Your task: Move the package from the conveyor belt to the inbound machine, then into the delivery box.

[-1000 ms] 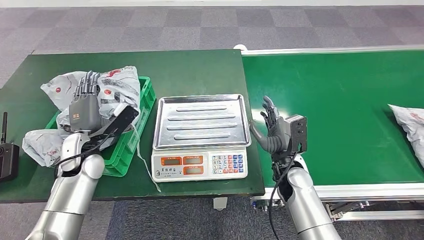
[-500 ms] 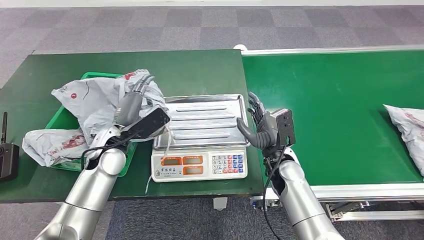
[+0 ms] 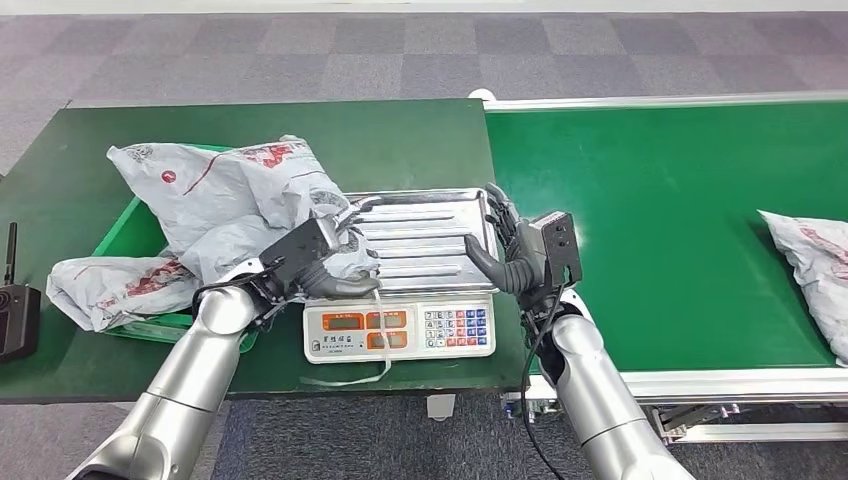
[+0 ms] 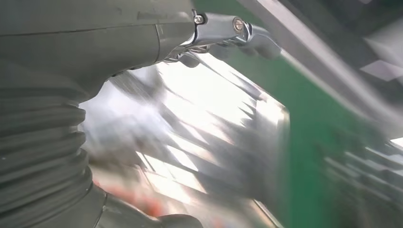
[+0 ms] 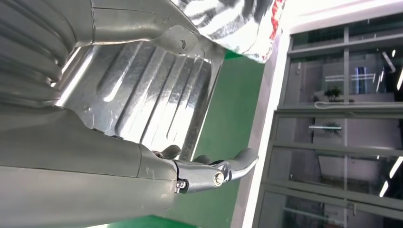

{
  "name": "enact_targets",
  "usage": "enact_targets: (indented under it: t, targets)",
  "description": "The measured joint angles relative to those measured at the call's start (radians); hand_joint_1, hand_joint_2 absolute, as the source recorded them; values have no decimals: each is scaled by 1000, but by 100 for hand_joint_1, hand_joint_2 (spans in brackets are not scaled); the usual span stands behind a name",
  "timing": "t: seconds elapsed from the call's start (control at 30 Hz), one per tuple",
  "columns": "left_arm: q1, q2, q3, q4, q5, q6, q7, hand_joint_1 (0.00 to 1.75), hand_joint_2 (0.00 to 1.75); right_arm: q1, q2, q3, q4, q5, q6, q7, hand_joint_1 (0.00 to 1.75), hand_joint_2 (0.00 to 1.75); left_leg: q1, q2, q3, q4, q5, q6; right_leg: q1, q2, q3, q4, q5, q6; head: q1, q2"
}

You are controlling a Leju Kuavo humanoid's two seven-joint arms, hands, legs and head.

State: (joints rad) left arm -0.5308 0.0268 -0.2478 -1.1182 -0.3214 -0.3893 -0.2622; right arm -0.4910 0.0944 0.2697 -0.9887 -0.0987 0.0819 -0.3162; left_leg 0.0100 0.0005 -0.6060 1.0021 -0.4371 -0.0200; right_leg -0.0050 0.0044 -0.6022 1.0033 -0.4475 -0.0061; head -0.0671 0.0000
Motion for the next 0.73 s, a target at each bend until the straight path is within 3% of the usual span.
enact_targets:
  t: [0.13, 0.2, 0.37, 0.53, 0.73]
  targets:
    - [-30, 8, -8, 57, -325, 290, 137, 0, 175, 14, 0, 0, -5, 13, -19, 6, 0, 175, 0, 1, 0, 0, 0, 0, 0, 1, 0, 1, 0, 0, 0, 0]
    - [-15, 11, -11, 38, -408, 336, 163, 0, 175, 21, 0, -2, -9, 20, -18, 7, 0, 175, 0, 1, 0, 0, 0, 0, 0, 0, 0, 1, 0, 0, 0, 0]
    - [89, 5, -2, -86, -214, 211, 8, 0, 175, 22, 0, -13, -11, 11, 4, 1, 0, 175, -1, 1, 0, 0, -1, 0, 0, 1, 0, 0, -1, 0, 0, 0]
    - [117, -57, 11, -115, 102, 146, -135, 0, 175, 17, 6, -17, -8, -8, -3, -29, 0, 175, -1, -2, -1, 0, -1, 1, 0, -2, 0, 0, -1, 1, 0, 0]
    - [53, -150, 32, -34, 474, 22, -108, 0, 175, -15, 39, 13, 31, -45, -1, -59, 0, 175, -1, -3, -1, 0, 0, 1, 0, -2, 0, 0, 0, 1, 0, 0]
